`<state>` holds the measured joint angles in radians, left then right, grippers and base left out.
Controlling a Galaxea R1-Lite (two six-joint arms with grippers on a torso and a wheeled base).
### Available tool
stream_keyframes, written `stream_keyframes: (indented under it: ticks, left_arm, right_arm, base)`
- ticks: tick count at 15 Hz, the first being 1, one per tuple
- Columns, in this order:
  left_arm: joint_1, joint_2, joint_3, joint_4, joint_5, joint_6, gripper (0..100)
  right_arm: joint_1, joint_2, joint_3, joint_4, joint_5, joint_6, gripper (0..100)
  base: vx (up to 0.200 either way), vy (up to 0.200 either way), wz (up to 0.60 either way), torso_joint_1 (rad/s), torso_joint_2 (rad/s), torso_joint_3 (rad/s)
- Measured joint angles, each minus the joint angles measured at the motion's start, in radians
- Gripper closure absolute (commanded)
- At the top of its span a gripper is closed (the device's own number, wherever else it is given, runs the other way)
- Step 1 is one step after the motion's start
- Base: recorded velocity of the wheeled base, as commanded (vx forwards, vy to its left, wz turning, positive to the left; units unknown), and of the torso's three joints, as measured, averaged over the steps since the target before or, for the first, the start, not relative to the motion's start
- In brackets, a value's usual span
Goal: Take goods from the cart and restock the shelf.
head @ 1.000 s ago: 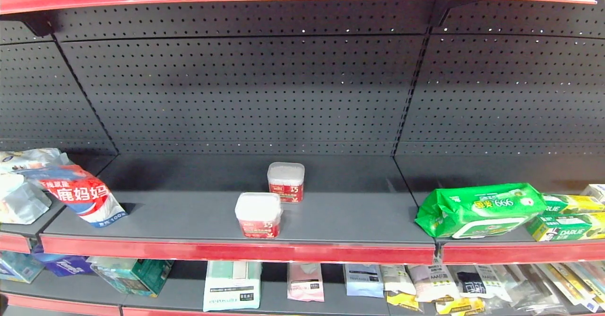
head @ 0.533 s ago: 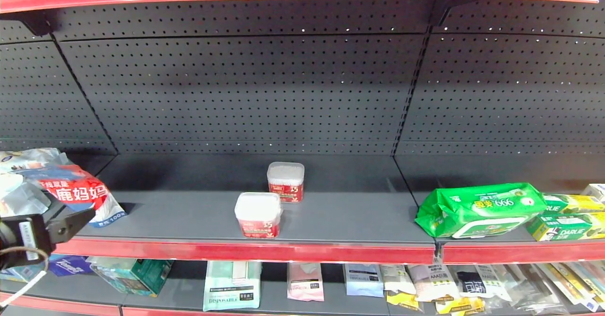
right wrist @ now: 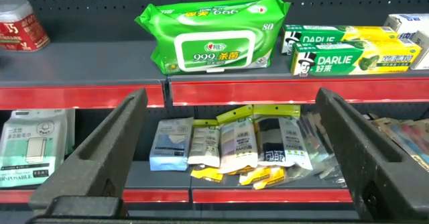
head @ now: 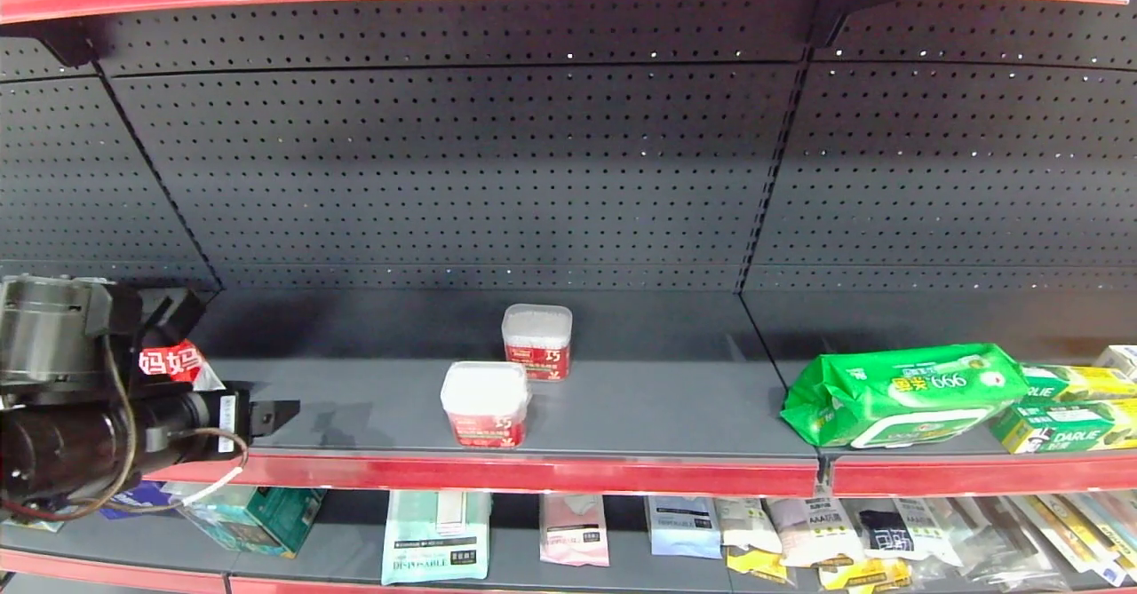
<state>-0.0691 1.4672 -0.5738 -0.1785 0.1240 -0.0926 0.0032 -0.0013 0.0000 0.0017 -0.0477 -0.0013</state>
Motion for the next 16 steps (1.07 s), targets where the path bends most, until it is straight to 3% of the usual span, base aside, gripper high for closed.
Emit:
stream_keyframes:
  ticks: [5,13,16]
  left_arm:
    - [-0.060,0.182,-0.036,-0.150,-0.003,-0.006,0]
    - [-0.177,0.373,-0.146,-0.212,-0.006,-0.007,0]
    - [-0.193,0.407,-0.160,-0.213,-0.007,-0.005,0]
  right_arm:
    - [-0.001,0.000,0.000,0.000,0.000,0.000,0]
    - [-0.001,0.000,0.000,0.000,0.000,0.000,0]
    - [0.000,0.000,0.000,0.000,0.000,0.000,0]
  base:
    - [0.000,0.000,0.00,0.000,0.00,0.000]
    - [0.000,0.000,0.00,0.000,0.00,0.000]
    - [0.000,0.000,0.00,0.000,0.00,0.000]
